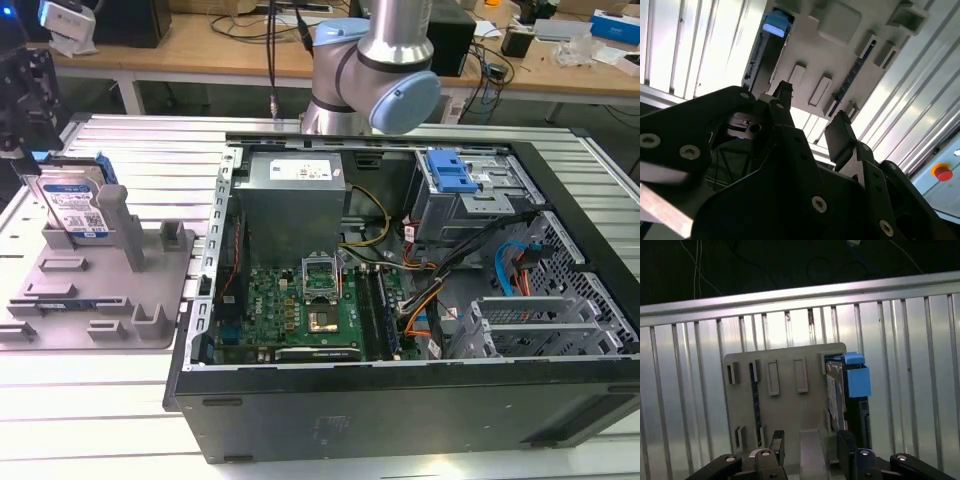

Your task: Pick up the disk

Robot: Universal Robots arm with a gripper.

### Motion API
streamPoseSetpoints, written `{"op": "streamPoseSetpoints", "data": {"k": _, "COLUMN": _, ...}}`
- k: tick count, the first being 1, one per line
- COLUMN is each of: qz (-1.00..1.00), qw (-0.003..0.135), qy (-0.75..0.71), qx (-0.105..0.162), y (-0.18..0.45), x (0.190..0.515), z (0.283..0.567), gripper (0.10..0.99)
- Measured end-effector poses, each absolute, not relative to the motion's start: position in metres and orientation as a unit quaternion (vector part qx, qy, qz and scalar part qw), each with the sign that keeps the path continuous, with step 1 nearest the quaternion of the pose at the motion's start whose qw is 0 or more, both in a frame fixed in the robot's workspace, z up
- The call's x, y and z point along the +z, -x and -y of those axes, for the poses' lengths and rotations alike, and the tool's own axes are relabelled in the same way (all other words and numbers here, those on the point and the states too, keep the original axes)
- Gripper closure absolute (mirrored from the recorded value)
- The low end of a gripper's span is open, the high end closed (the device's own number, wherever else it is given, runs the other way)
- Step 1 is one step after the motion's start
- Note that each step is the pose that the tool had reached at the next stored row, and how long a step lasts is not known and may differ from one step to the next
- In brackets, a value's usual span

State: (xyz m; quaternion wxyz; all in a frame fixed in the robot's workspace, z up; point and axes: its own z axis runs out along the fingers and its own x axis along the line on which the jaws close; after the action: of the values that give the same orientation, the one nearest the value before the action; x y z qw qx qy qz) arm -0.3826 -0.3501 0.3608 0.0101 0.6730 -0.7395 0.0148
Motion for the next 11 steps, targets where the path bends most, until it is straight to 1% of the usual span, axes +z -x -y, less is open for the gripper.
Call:
{"op": "streamPoseSetpoints", "data": {"k": 7, "qz": 0.739, "qw": 0.011, "qy": -0.674, "qx": 0.015, "y": 0.394, "x": 0.361, "z": 0.316, "gripper": 0.545}}
{"op": "streamPoseSetpoints", "data": {"k": 9, "qz": 0.736, "qw": 0.011, "qy": -0.677, "qx": 0.016, "y": 0.4, "x": 0.361, "z": 0.31, "gripper": 0.545}}
{"op": "streamPoseSetpoints", "data": {"k": 11, "qz": 0.73, "qw": 0.011, "qy": -0.683, "qx": 0.016, "y": 0.402, "x": 0.36, "z": 0.31, "gripper": 0.545}}
